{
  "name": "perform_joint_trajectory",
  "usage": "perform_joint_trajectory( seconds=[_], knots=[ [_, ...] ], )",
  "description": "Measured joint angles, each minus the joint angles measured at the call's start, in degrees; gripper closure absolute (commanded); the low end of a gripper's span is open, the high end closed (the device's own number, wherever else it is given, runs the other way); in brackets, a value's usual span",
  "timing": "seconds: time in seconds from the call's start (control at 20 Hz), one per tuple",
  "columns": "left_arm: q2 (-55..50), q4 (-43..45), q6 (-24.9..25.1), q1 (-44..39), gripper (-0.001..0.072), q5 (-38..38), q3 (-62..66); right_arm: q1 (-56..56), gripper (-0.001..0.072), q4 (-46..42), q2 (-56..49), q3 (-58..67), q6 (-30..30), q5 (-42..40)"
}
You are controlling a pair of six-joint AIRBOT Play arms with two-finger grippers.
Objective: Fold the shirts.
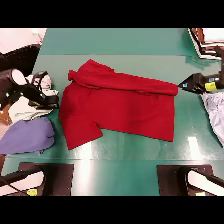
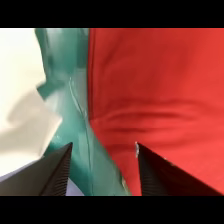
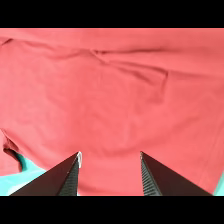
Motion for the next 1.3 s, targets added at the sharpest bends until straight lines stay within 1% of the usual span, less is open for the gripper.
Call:
perform_joint_trajectory(
  seconds=[0.3,0.65,0.7,0.75,0.95,1.1,1.15,1.2,1.25,1.3],
  knots=[
    [0.3,-3.6,-1.9,0.1,0.0227,7.8,-7.7,-0.1,0.0284,0.1,3.7,-3.5,-0.3,-0.8],
    [-0.5,-6.3,-2.3,0.2,0.0231,10.7,-9.7,-0.1,0.0284,0.2,4.4,-4.0,-0.3,-0.9],
    [-0.5,-6.4,-2.4,0.2,0.0415,10.9,-9.7,-0.1,0.0284,0.1,4.5,-4.0,-0.3,-0.9],
    [-0.6,-6.4,-2.4,0.2,0.0682,11.4,-9.9,-0.1,0.0283,0.1,4.5,-4.0,-0.3,-0.9],
    [-0.2,-6.9,-2.5,0.1,0.0679,12.0,-9.7,-0.4,0.0284,-0.2,4.5,-4.0,-0.3,0.0],
    [3.6,-7.5,-1.8,0.0,0.0679,11.5,-9.1,-2.4,0.028,-4.3,5.1,-5.5,0.7,3.5],
    [5.3,-7.6,-1.3,0.0,0.0678,11.3,-9.0,-3.8,0.0238,-6.5,5.8,-7.3,1.4,4.5],
    [7.3,-7.7,-0.7,0.0,0.0678,10.9,-9.0,-5.1,0.0164,-8.4,6.5,-9.6,2.1,5.1],
    [9.2,-7.7,-0.2,0.0,0.0678,10.6,-8.9,-6.7,0.0154,-10.8,7.5,-12.7,2.6,5.7],
    [10.6,-7.7,0.2,0.0,0.0678,10.1,-8.9,-8.3,0.0158,-12.8,8.3,-16.2,3.0,6.1]
  ],
)
